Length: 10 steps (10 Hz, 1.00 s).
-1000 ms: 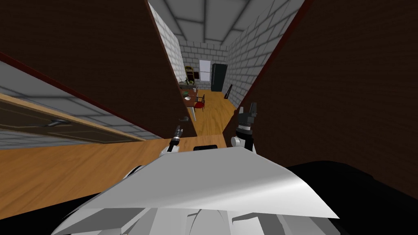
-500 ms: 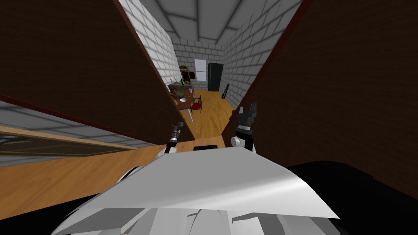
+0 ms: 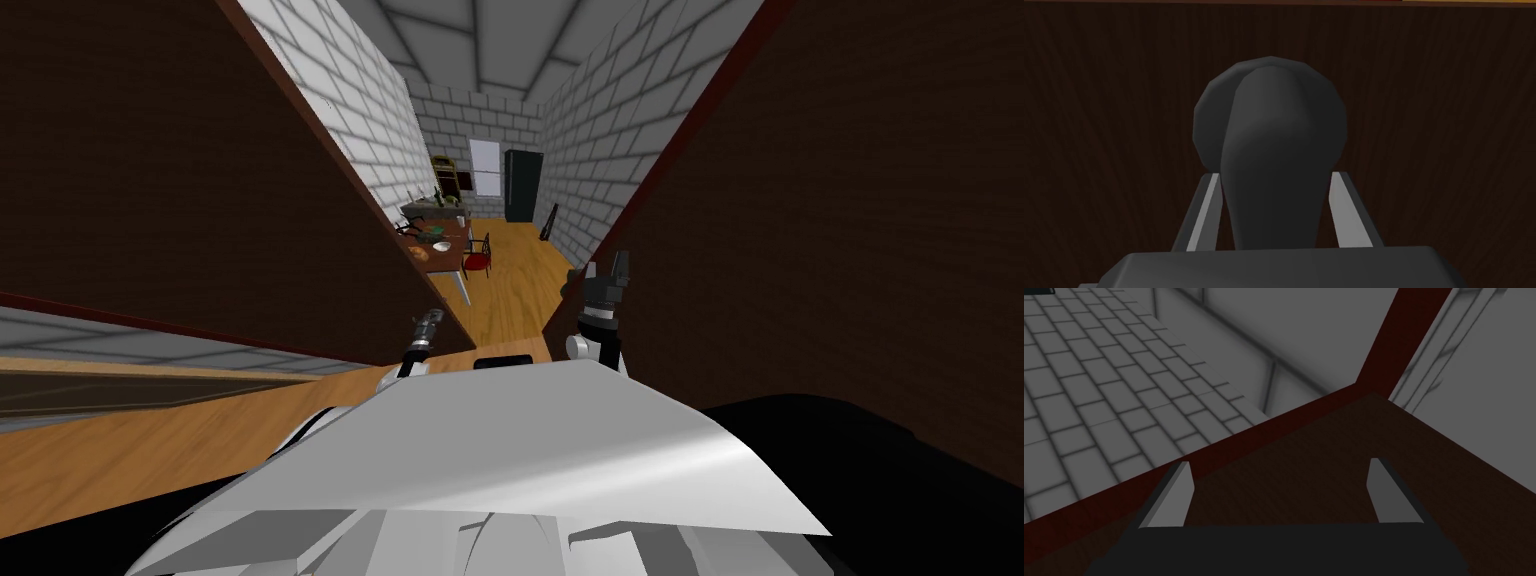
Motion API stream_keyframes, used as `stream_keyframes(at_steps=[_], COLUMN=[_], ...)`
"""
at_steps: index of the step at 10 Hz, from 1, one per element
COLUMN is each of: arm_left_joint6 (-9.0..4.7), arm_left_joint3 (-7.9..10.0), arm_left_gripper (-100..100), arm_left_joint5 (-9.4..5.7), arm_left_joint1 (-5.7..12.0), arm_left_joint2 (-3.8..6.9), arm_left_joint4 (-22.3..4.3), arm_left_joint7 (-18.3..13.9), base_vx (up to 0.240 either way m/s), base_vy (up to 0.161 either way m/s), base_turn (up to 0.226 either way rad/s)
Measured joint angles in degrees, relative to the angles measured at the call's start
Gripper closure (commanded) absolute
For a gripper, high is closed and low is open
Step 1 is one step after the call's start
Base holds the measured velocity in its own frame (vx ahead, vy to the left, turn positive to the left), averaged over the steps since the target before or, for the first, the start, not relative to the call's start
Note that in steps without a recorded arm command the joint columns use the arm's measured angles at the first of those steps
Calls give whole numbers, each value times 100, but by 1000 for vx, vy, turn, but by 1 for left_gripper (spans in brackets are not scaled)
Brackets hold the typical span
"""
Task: Pull the door open
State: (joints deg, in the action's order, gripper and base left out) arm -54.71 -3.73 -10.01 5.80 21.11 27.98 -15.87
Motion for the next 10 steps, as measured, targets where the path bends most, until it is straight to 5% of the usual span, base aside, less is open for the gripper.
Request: stream_keyframes(at_steps=[5,10], arm_left_joint6=[19,-208], arm_left_joint3=[1,-105], arm_left_gripper=[100,100], arm_left_joint5=[3,155], arm_left_joint1=[-12,-83], arm_left_joint2=[0,158], arm_left_joint4=[-8,-73], arm_left_joint7=[5,-221], base_vx=[-32,-207], base_vy=[1,47], base_turn=[-25,-122])
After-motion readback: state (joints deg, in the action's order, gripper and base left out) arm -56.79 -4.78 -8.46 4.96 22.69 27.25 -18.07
